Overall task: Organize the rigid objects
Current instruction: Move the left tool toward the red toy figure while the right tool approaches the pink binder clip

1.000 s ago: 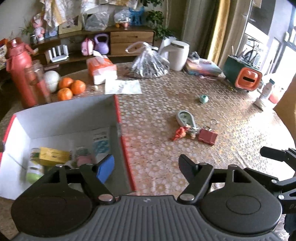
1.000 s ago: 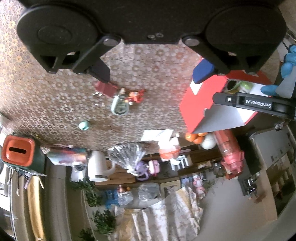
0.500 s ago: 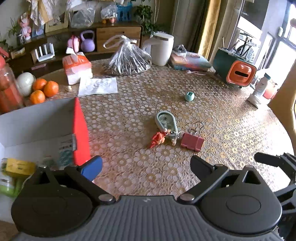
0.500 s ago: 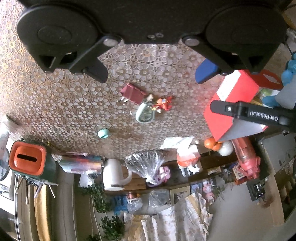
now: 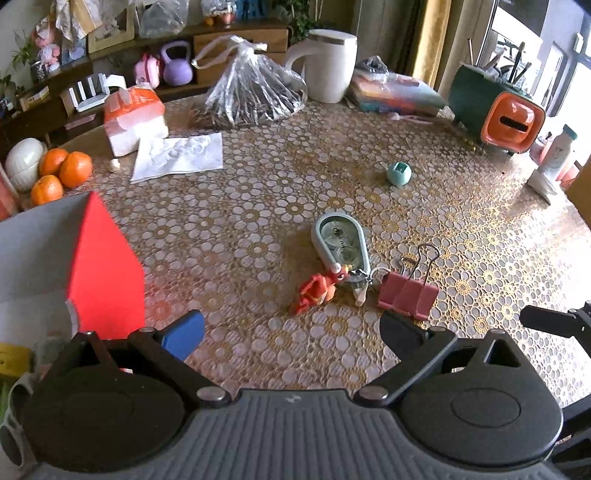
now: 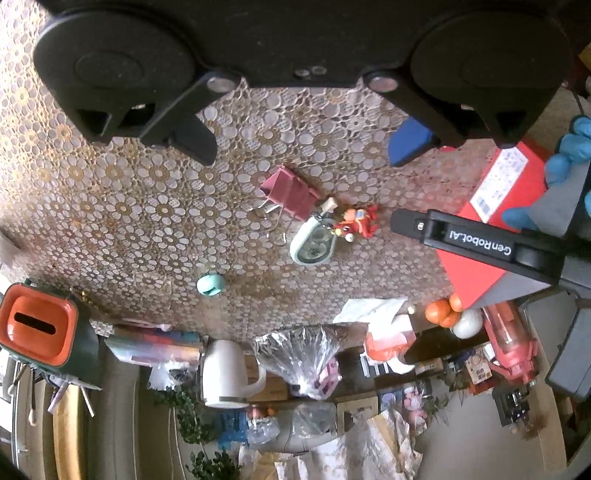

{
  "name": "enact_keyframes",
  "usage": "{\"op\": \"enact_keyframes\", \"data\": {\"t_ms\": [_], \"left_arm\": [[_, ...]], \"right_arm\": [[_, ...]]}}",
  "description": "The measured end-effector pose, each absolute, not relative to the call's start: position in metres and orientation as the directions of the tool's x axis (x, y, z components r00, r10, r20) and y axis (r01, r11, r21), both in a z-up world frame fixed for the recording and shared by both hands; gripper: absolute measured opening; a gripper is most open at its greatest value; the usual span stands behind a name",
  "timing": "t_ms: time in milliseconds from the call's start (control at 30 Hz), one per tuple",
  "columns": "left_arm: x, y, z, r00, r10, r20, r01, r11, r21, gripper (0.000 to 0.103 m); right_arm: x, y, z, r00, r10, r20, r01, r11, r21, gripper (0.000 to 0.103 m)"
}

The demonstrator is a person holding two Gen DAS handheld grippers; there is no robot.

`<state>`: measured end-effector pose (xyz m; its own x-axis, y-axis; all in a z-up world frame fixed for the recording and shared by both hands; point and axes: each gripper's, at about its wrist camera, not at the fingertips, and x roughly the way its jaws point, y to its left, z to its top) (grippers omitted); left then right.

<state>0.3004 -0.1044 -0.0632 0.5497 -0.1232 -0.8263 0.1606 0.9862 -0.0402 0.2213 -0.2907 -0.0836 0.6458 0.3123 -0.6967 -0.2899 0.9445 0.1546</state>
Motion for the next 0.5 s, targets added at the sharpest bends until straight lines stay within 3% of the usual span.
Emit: {"op": "enact_keyframes", "data": {"t_ms": [400, 500], "left_arm": [[0.33, -0.12, -0.088, 0.513, -0.098, -0.853, 0.173, 0.985, -0.009, 0.102], [0.336, -0.12, -0.091, 0.512, -0.094, -0.854, 0.17, 0.985, -0.007, 0.102]], "right_arm": [[0.262, -0.283, -0.105, 0.628, 0.308, -0.714, -0.326, 0.938, 0.118, 0.093], [0.269, -0.28, -0.111, 0.623, 0.309, -0.718, -0.331, 0.936, 0.116, 0.083]]}}
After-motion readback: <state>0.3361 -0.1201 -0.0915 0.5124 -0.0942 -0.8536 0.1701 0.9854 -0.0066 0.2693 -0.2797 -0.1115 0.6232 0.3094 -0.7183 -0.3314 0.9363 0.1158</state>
